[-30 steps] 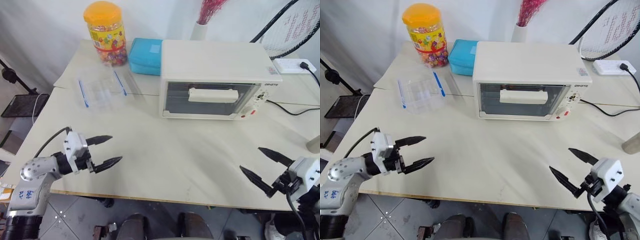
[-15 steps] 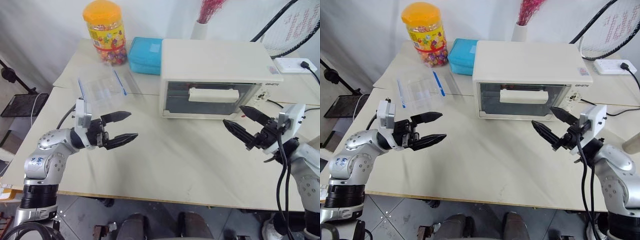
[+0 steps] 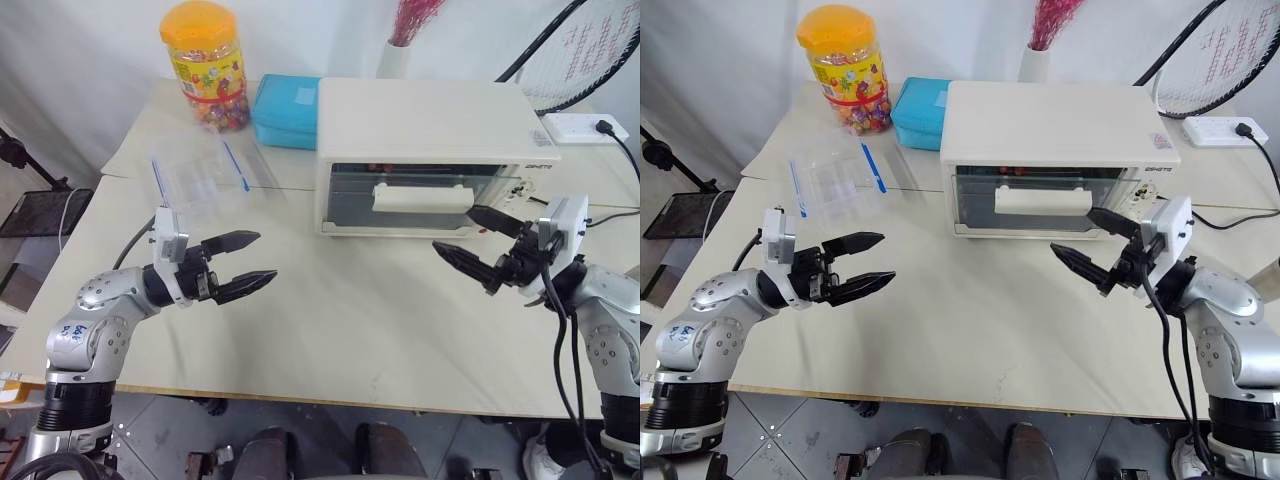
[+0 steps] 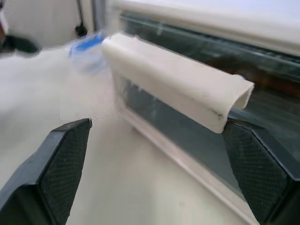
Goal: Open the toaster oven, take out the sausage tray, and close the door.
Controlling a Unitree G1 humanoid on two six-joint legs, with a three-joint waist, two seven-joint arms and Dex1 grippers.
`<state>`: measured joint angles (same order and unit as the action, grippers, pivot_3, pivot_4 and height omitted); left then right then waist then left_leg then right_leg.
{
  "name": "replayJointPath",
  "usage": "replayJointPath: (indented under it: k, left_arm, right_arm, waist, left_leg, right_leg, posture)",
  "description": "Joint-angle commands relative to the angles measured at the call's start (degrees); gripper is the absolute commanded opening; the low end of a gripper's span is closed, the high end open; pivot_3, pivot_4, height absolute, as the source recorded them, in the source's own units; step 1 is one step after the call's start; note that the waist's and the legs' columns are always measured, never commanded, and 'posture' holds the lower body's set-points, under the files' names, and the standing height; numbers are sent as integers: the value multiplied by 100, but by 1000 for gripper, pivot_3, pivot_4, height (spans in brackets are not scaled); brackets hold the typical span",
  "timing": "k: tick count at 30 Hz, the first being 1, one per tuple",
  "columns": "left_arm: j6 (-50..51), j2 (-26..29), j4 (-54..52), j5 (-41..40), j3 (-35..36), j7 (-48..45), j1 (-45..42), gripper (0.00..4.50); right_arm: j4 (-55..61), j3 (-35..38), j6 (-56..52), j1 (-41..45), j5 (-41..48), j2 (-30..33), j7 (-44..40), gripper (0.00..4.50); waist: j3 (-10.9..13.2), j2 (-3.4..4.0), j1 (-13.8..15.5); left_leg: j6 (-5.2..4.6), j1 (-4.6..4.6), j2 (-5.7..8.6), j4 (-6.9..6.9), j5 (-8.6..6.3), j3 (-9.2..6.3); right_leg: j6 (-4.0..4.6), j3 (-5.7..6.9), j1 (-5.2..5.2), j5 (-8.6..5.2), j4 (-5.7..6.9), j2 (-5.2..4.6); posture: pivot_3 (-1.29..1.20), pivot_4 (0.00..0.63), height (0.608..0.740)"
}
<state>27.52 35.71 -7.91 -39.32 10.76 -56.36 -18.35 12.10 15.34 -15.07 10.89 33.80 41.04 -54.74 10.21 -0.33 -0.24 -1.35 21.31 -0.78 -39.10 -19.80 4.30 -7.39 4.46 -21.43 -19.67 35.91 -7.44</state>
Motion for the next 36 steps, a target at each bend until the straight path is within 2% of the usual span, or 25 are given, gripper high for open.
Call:
replayJointPath:
  k: [1, 3, 7, 14, 19, 24, 28, 31, 34, 36]
  left_arm:
    - [-27, -157, 110, -120, 69, 85, -354, 3889]
    - [-145, -346, 350, 20, -66, 117, -678, 3272]
    - [-798, -1086, 1197, 638, -506, 402, -1544, 2069]
    - [-1468, -1837, 2118, 1260, -1084, 257, -2179, 26]
    - [-1692, -2084, 2523, 1580, -1261, 329, -2332, 26]
    - [-1641, -2147, 2399, 1638, -1480, 65, -2138, 26]
    - [-2089, -2011, 2505, 2322, -1949, 65, -1897, 26]
    - [-1928, -2119, 2390, 2335, -2037, 129, -1765, 26]
    - [-1909, -2182, 2271, 2375, -2083, 160, -1658, 26]
    - [-1879, -2202, 2232, 2413, -2087, 224, -1602, 26]
  right_arm:
    - [380, -217, 762, -264, -398, 136, -533, 4500]
    - [280, -202, 1034, -408, -545, 117, -601, 4500]
    - [0, -191, 1405, -411, -757, 30, -571, 4500]
    - [-77, -199, 1642, -436, -854, -13, -496, 4500]
    - [146, -8, 1645, -777, -840, -11, -330, 4500]
    - [610, 410, 1566, -1714, -891, -144, 112, 4500]
    - [428, 1234, 2089, -2953, -1230, -425, 419, 4500]
    - [174, 1821, 2456, -3503, -1325, -473, 488, 4500]
    - [310, 2124, 2451, -3630, -1258, -423, 625, 4500]
    - [400, 2049, 2453, -3409, -1406, -312, 743, 4500]
  waist:
    - [0, 0, 2]
    - [1, -1, 11]
    - [1, -2, 33]
    - [3, -6, 19]
    - [5, -9, 47]
    - [5, -10, 168]
    - [5, -10, 243]
    - [5, -8, 267]
    - [6, -10, 193]
    - [6, -10, 127]
  left_leg:
    - [1, 0, 0, 0, 0, 1]
    - [3, -1, 2, -2, 2, 4]
    - [2, -3, 6, -5, 6, 6]
    - [0, 1, 8, 0, 5, 8]
    - [-1, 1, 8, -7, 6, 8]
    - [-2, 3, 9, -6, 6, 4]
    - [-4, 5, 18, -7, 5, 1]
    - [-8, 5, 24, -7, 4, 10]
    - [-15, 1, 20, -7, 7, 21]
    - [-12, -5, 16, -7, 11, 22]
  right_leg:
    - [0, 0, 0, 0, 0, 1]
    - [0, -2, 1, 0, 1, 0]
    - [-3, -1, 1, 2, 5, 1]
    - [-6, 13, -4, 3, 0, 5]
    - [-6, 14, -1, 3, 2, 2]
    - [-7, 16, 0, 4, 0, 1]
    - [-9, 16, 4, 5, -3, -3]
    - [-20, 7, 7, 11, -15, -3]
    - [-34, -5, 11, 18, -27, -4]
    - [-35, -8, 14, 19, -26, -4]
  posture:
    - [0, 150, 740]
    - [0, 150, 740]
    - [0, 150, 740]
    - [0, 150, 740]
    - [0, 150, 740]
    - [0, 150, 740]
    - [0, 150, 740]
    - [0, 150, 740]
    - [0, 150, 740]
    - [0, 150, 740]
